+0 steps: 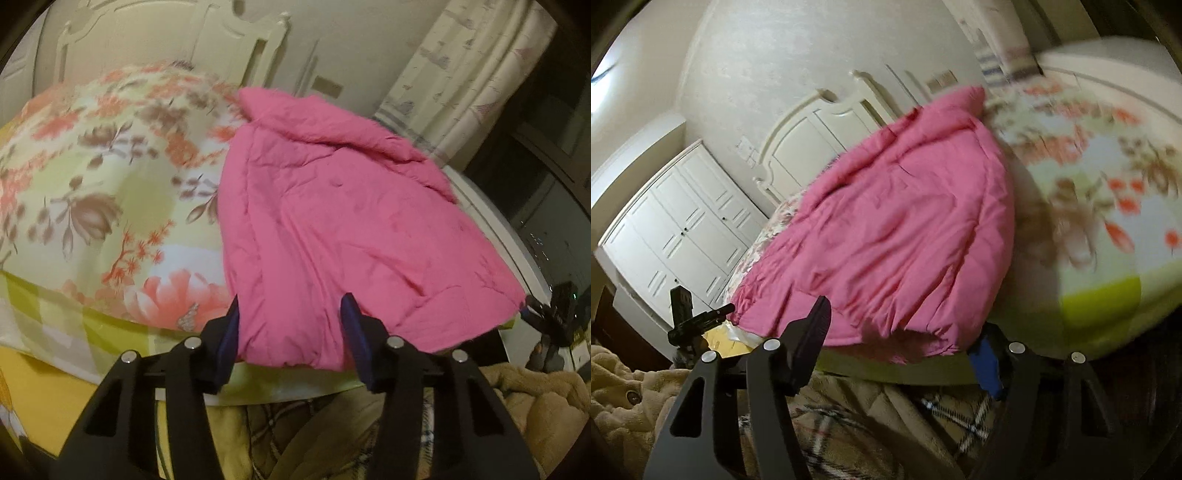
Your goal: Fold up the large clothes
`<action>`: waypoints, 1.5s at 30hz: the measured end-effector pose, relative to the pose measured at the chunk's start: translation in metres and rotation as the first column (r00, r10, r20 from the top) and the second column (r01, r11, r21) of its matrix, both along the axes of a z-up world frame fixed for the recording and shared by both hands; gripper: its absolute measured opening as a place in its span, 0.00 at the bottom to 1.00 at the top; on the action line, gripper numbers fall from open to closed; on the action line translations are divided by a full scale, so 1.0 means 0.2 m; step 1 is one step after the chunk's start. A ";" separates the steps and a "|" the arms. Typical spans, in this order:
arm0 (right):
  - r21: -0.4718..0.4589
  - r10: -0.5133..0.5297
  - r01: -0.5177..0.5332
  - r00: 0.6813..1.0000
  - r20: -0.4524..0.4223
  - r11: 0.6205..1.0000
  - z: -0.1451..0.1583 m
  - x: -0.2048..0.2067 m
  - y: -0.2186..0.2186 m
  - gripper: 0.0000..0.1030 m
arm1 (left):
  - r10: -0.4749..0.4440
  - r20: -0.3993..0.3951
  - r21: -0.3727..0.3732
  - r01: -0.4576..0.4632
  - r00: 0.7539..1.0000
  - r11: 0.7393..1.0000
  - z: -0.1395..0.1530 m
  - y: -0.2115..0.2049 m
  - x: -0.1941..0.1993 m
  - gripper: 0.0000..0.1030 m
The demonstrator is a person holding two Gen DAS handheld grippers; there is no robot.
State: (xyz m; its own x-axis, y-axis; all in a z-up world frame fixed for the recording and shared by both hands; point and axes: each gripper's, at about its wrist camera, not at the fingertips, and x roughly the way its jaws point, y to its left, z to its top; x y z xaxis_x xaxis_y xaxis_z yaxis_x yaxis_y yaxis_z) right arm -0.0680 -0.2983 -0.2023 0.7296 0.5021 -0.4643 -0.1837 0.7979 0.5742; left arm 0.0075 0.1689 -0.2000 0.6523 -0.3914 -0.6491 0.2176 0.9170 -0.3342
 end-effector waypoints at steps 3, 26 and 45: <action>-0.021 -0.009 0.008 1.000 -0.014 1.000 -0.01 0.04 0.01 0.70 | 0.002 -0.016 -0.006 -0.002 1.000 1.000 -0.02 0.02 0.01 0.50; 0.005 -0.031 0.030 0.999 0.040 1.000 -0.06 0.07 0.04 0.69 | -0.020 0.024 -0.182 0.024 1.000 0.983 0.01 0.03 0.04 0.47; -0.137 -0.067 0.083 0.991 0.116 0.987 0.00 0.11 0.15 0.34 | 0.033 0.060 -0.215 -0.020 0.998 0.976 -0.01 -0.06 0.15 0.21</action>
State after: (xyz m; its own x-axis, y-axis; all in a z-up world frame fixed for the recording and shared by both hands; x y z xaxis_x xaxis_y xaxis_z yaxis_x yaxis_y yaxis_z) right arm -0.0461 -0.2683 -0.2025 0.8136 0.3791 -0.4408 -0.1764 0.8834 0.4342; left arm 0.0380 0.1577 -0.2017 0.7011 -0.4990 -0.5093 0.2212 0.8312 -0.5100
